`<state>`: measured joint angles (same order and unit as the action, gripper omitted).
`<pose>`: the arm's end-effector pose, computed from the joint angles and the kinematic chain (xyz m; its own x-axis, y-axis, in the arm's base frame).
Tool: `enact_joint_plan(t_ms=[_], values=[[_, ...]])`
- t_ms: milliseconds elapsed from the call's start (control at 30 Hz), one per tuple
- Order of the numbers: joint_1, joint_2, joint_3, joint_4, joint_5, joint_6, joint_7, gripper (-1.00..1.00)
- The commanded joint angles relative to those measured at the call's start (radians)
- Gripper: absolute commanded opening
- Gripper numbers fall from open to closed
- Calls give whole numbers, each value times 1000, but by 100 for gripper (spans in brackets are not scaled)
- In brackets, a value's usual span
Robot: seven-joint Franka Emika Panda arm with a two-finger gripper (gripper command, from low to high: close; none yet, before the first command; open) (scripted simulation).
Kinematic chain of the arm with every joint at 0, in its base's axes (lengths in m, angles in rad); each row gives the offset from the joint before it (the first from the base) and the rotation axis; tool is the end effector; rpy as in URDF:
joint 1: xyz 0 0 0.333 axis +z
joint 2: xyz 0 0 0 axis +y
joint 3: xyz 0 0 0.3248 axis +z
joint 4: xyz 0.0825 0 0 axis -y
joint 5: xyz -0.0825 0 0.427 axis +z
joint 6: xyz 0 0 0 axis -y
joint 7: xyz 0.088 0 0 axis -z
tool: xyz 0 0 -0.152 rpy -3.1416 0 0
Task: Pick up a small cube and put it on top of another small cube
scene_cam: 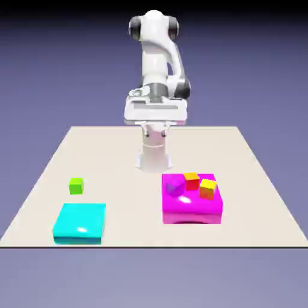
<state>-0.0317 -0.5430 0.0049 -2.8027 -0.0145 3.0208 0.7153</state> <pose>0.4533 -0.0113 0.3966 0.5347 -0.6585 0.5296 -0.4888 -0.7522 -0.4419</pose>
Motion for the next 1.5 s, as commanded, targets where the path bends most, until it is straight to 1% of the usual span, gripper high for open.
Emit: enact_joint_plan(t_ms=[0,967,1000,1200,1233,1267,1467], values=[[-36,22,4,6,-12,-13,-21,0],[-1081,668,120,179,-357,-401,-637,0],[-1081,668,120,179,-357,-401,-637,0],[-1048,883,29,215,-541,-232,-495,0],[-1048,883,29,215,-541,-232,-495,-100],[-1048,883,29,215,-541,-232,-495,-100],[-1078,668,120,180,-356,-402,-634,-100]])
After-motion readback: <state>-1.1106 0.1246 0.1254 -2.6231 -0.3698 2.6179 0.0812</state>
